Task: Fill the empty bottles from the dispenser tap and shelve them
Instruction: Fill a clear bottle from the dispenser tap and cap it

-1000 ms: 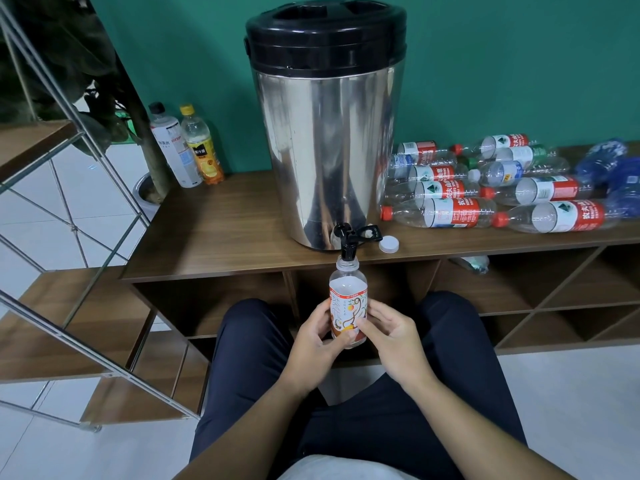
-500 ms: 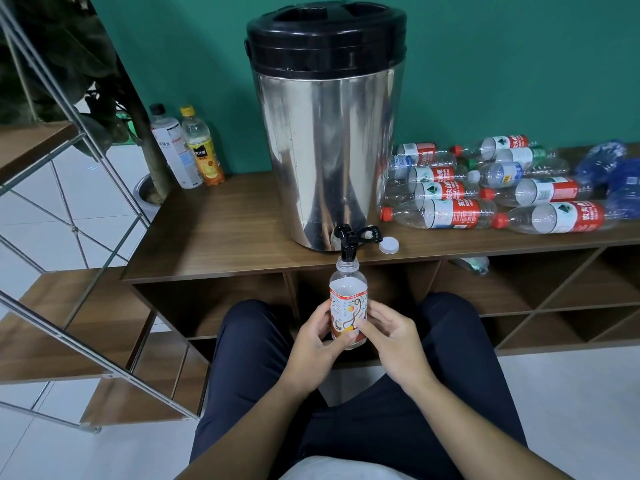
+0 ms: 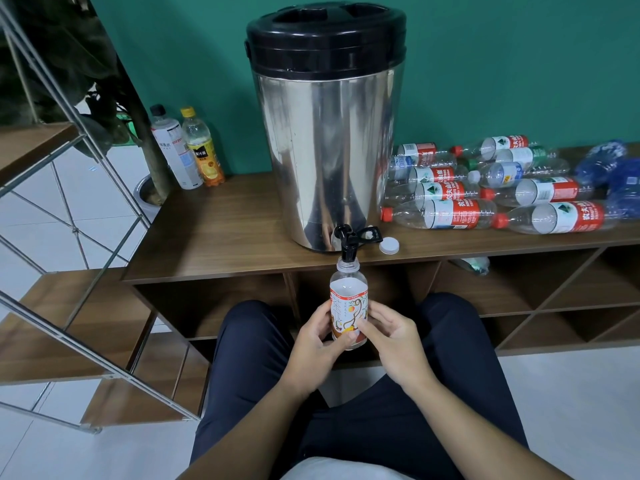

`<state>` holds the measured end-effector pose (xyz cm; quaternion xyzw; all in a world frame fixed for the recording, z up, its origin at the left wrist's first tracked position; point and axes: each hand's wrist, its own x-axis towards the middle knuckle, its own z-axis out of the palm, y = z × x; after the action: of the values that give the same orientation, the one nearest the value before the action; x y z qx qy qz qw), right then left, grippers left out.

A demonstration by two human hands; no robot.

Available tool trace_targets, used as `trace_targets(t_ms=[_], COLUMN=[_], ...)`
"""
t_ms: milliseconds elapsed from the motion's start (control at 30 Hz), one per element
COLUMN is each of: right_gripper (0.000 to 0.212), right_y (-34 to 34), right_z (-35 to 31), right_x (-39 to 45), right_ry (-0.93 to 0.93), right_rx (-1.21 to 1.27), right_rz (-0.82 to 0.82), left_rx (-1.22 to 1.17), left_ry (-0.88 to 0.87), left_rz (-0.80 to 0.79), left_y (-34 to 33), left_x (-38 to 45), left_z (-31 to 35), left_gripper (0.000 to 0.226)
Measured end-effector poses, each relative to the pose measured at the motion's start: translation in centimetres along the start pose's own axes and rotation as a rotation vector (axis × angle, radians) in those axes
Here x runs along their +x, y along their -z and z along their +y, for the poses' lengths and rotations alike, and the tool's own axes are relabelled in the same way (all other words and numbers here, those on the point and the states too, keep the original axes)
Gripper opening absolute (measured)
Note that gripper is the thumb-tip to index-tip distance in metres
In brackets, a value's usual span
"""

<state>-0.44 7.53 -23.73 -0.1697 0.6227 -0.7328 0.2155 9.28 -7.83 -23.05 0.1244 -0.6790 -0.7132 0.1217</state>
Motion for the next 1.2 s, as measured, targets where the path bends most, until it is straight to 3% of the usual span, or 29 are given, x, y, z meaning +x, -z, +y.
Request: trace_targets(t_ms=[1200], right_gripper=[0.04], right_y=[0.09], right_z=[0.47], right_x=[0.22], right_ry=[-0.013], right_rx=[-0.016], right_rz=[0.018], left_rx=[0.106], left_ry=[0.006], left_rz=[0.006], left_y=[0.14], left_x=[0.05], left_z=[-0.31], left_gripper=[0.067])
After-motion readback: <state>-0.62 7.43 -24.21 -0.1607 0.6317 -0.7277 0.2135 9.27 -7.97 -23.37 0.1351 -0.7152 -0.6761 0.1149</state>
